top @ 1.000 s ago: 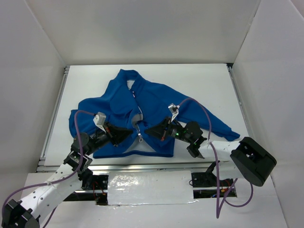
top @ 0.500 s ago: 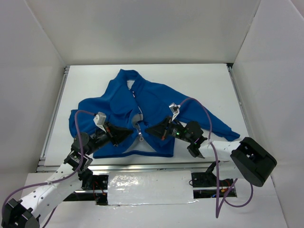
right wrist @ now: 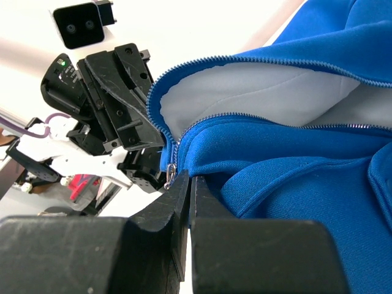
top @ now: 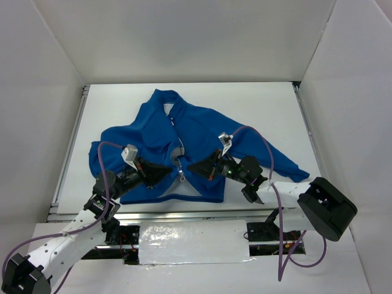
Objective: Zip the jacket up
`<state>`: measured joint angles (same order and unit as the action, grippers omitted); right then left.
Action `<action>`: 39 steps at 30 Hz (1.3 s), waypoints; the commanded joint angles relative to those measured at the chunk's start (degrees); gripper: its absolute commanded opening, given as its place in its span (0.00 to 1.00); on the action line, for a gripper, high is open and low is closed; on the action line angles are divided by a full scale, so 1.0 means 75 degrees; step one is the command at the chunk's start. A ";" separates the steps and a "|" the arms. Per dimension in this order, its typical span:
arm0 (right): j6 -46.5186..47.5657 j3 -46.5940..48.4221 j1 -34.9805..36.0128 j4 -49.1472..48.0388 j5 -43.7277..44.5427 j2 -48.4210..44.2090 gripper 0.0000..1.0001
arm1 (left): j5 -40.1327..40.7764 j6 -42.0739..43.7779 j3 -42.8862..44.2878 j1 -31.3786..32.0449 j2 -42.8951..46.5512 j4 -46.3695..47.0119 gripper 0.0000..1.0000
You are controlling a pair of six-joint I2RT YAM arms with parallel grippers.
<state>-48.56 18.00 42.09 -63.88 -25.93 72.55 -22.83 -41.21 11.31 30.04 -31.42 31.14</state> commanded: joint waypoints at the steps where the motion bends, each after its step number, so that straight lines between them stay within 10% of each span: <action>1: 0.0052 0.0166 -0.0057 -0.0565 -0.0034 -0.0088 0.00 | -0.0225 -0.0107 0.0039 -0.0010 -0.0018 0.0829 0.00; 39: -0.0006 0.0143 -0.0115 -0.0577 -0.0093 -0.0147 0.00 | -0.0050 -0.0201 -0.0043 -0.0010 -0.0006 0.0888 0.00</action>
<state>-48.58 18.00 41.67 -63.88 -26.63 72.55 -22.17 -42.37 10.70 30.04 -32.05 32.62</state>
